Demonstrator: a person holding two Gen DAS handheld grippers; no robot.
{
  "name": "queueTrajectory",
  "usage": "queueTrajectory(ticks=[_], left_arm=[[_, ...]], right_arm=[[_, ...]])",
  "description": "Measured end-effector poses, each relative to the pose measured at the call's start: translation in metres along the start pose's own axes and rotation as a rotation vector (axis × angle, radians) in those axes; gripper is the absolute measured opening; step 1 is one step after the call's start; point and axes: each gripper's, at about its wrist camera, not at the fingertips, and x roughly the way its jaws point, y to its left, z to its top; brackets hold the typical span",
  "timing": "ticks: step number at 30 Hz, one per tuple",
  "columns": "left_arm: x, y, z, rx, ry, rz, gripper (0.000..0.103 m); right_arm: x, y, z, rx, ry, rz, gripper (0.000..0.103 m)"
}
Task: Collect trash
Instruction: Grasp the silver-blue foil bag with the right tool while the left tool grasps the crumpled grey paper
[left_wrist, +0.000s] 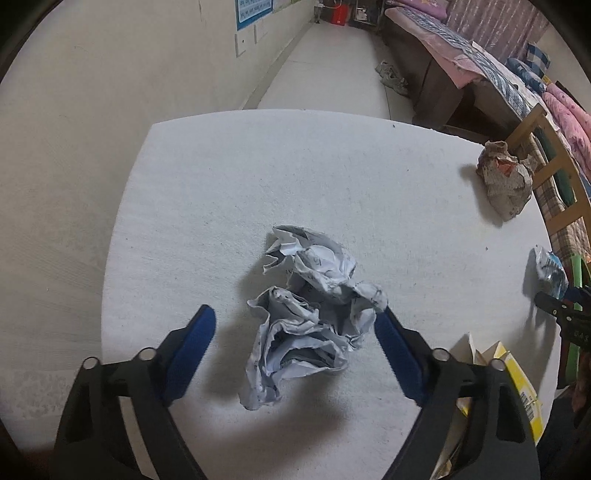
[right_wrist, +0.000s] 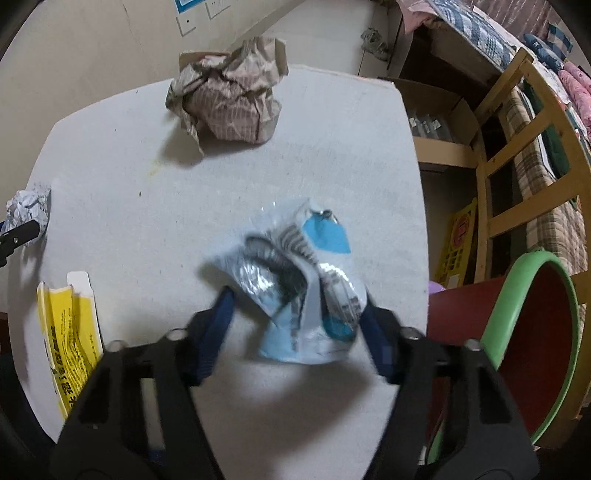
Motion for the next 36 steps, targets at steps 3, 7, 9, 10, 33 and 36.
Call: queueTrajectory(ticks=[3,7,9,10,33,36], left_arm=[[0.002,-0.001,-0.002,0.004,0.011,-0.016,0.052],[-0.002,-0.005,-0.006,0.031,0.003,-0.017,0.043],[-0.007,-0.005,-0.007,0.026,-0.002,-0.039,0.041],[-0.011,-0.004,-0.009,0.029,-0.013,-0.039,0.041],[-0.135,-0.075,-0.055,0.157,-0.157,-0.126,0.041],[-0.146,-0.104,-0.059,0.198,-0.166,-0.157,0.041]], right_arm=[[-0.002,0.0,-0.004,-0.001,-0.006,0.007,0.04],[-0.006,0.003,-0.007,-0.008,-0.019,0.009,0.035],[-0.009,0.003,-0.01,-0.013,-0.023,0.013,0.034],[-0.011,0.004,-0.012,-0.016,-0.025,0.014,0.034],[-0.145,-0.01,-0.082,0.013,-0.228,0.104,0.034],[-0.154,-0.024,-0.091,0.04,-0.244,0.095,0.034]])
